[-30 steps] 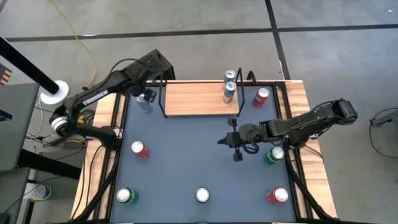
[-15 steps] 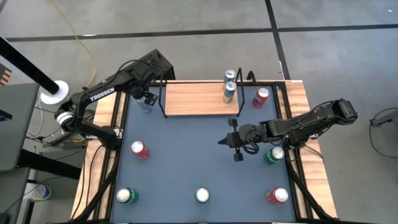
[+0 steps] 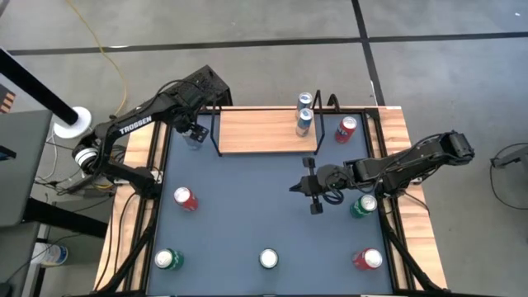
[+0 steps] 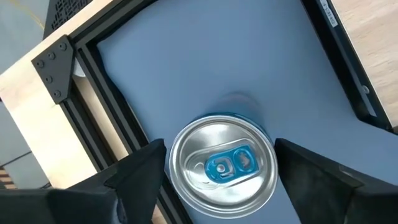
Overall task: Place canned beverage on shelf
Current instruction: Put the blue soda can on the shelf aligned with the other blue soda can
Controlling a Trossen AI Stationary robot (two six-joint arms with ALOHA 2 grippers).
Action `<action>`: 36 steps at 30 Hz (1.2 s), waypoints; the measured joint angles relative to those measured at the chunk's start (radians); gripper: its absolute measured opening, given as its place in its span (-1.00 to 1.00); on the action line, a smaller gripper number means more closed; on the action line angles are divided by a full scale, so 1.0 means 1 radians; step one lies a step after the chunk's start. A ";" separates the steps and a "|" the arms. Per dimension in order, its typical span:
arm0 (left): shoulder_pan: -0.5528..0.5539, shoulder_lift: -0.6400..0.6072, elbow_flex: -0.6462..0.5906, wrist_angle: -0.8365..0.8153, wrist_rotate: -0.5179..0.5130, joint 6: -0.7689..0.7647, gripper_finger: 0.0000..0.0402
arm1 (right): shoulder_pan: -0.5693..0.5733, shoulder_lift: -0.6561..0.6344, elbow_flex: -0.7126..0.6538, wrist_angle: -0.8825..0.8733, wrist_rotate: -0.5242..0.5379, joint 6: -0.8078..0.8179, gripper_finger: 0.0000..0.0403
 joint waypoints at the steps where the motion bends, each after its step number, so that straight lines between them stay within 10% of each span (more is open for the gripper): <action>1: 0.000 0.000 0.000 0.000 0.004 0.007 0.34 | 0.000 0.000 0.000 0.000 0.000 0.000 -1.00; 19: -0.089 -0.038 0.000 -0.138 0.137 0.188 0.15 | 0.000 0.000 0.000 0.001 0.000 0.000 -1.00; 36: -0.593 -0.211 -0.001 -0.055 0.261 0.092 0.14 | 0.000 0.000 0.000 0.002 0.000 -0.001 -1.00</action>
